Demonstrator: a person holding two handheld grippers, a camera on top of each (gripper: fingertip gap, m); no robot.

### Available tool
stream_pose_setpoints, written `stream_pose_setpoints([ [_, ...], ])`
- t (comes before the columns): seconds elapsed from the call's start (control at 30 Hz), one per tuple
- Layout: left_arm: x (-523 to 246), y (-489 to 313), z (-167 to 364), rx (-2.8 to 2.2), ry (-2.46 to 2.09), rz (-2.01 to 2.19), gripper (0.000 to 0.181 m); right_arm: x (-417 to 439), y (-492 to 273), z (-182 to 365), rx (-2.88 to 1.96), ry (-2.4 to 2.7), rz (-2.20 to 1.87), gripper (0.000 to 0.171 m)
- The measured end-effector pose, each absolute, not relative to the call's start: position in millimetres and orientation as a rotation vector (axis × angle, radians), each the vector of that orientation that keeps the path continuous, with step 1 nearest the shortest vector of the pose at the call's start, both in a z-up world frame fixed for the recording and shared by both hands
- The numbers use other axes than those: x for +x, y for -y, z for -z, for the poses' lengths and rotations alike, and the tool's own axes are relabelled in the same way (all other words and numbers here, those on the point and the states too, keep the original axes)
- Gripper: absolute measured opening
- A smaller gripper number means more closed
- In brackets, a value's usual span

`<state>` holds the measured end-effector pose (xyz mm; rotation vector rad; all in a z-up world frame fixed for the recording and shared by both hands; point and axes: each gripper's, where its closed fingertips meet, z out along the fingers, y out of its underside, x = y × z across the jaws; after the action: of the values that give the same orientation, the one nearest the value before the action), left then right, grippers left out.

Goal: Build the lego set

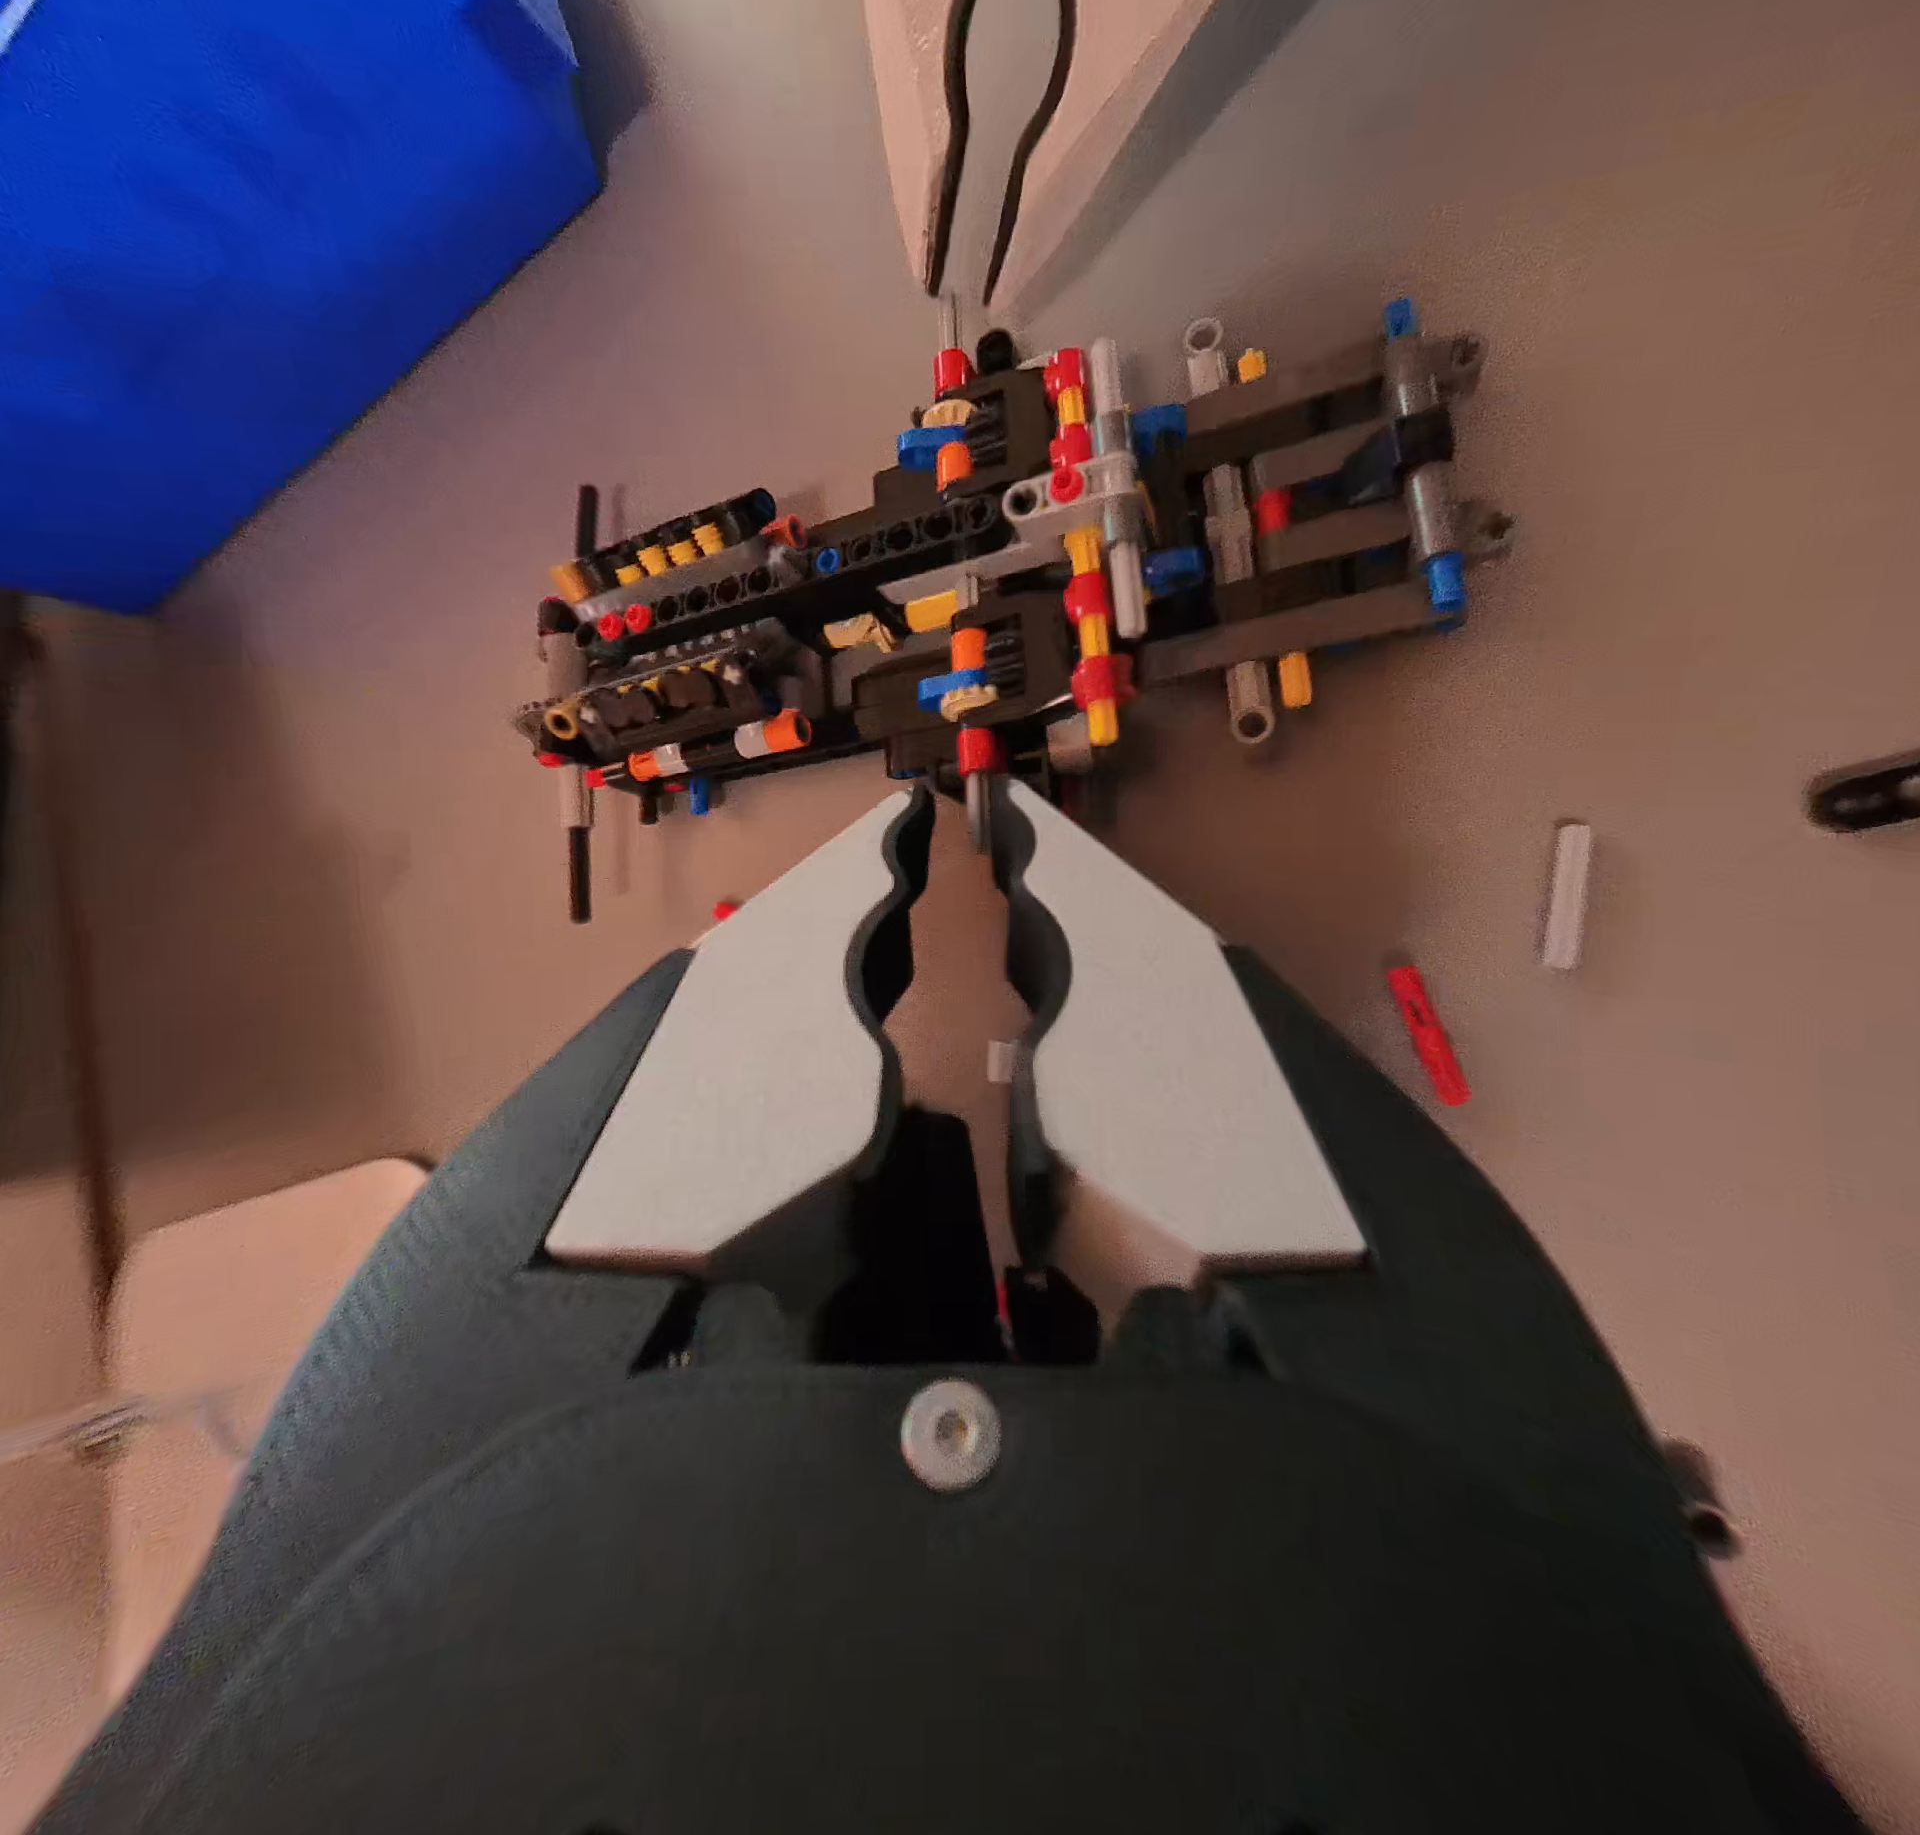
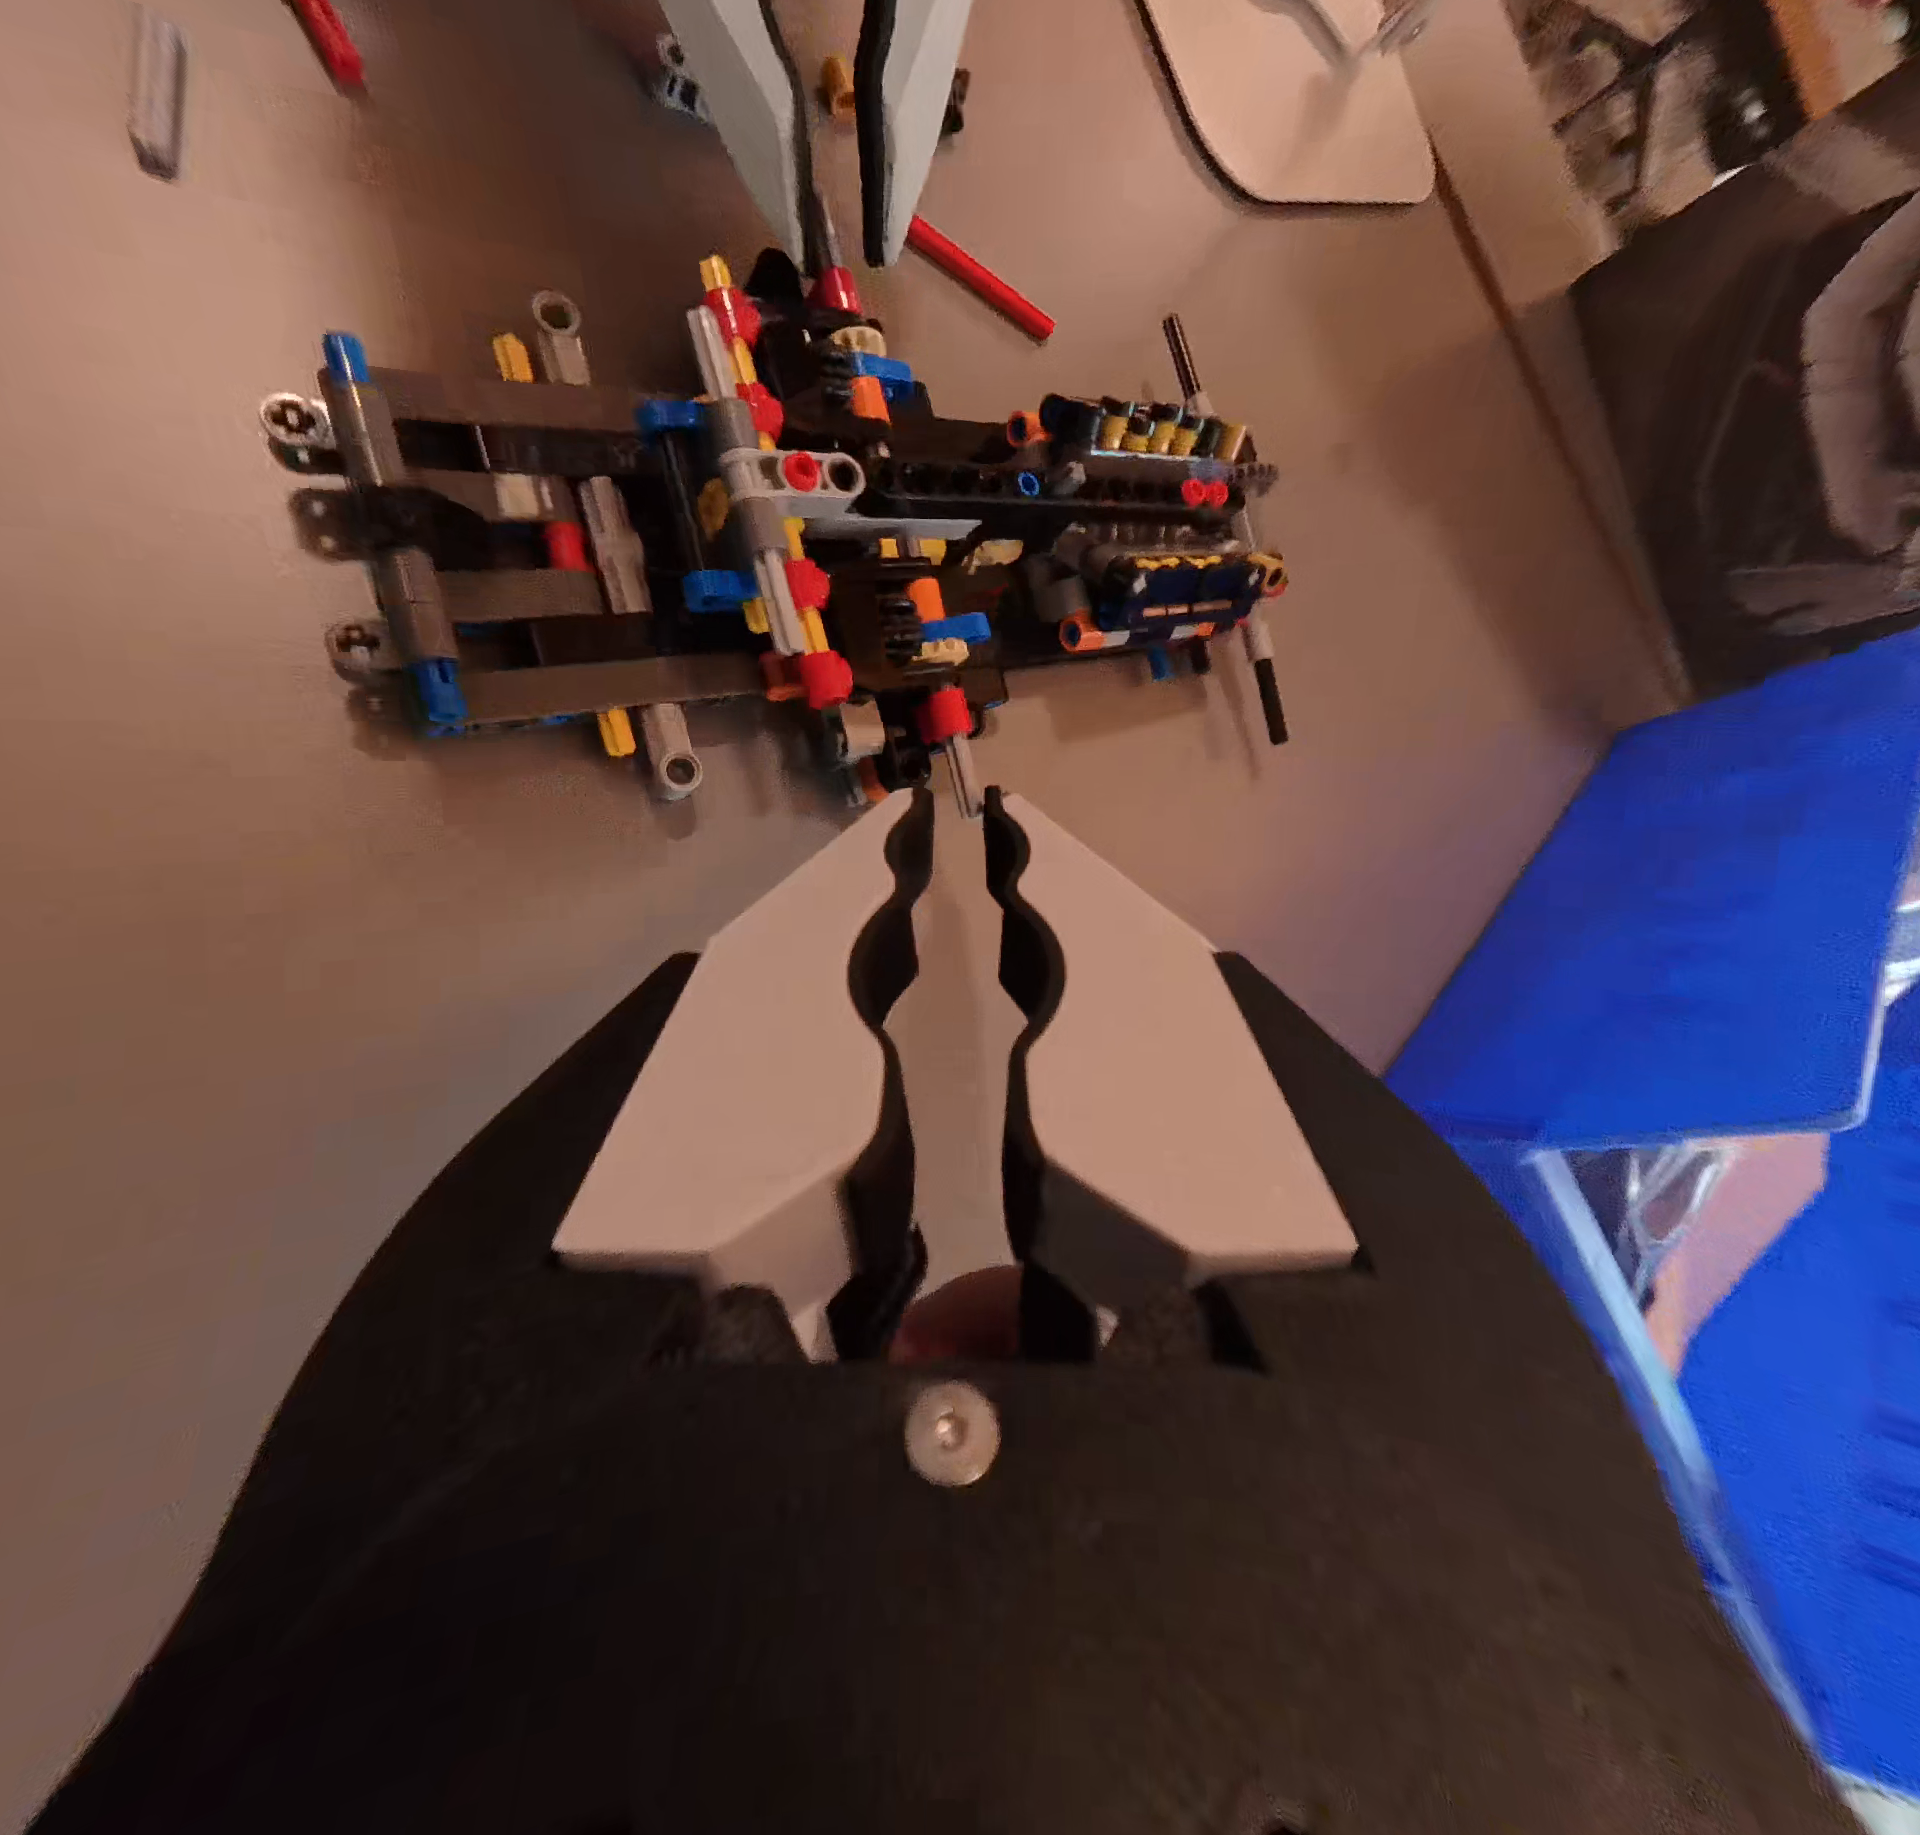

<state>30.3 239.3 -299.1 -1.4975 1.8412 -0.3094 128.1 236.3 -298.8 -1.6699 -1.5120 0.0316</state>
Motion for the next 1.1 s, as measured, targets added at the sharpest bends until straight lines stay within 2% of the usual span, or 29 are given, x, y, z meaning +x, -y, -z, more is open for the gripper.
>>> stream_pose_setpoints([
  [0.03,29.3,-238.3,298.5,-1.528,-1.833,0.36,0.013,129.0,-236.9,296.1,-1.683,1.495,-0.066,0.007],
  [0.2,28.8,-232.2,292.5,-1.658,-1.799,0.646,0.026,113.9,-230.9,275.5,-1.74,1.397,-0.353,0.009],
  [0.3,30.3,-229.6,286.5,-1.701,-1.762,0.797,0.03,99.0,-223.4,273.5,-1.797,1.349,-0.569,0.018],
  [0.53,46.0,-219.7,296.0,-1.74,-1.746,0.916,0.037,81.5,-219.2,281.2,-1.803,1.336,-0.681,0.021],
  [0.83,55.6,-215.7,303.0,-1.822,-1.691,1.036,0.039,80.4,-219.4,292.6,-1.839,1.324,-0.717,0.0],
  [1.1,58.9,-216.9,302.1,-1.785,-1.659,0.968,0.038,80.7,-219.8,294.6,-1.857,1.325,-0.725,0.0],
])
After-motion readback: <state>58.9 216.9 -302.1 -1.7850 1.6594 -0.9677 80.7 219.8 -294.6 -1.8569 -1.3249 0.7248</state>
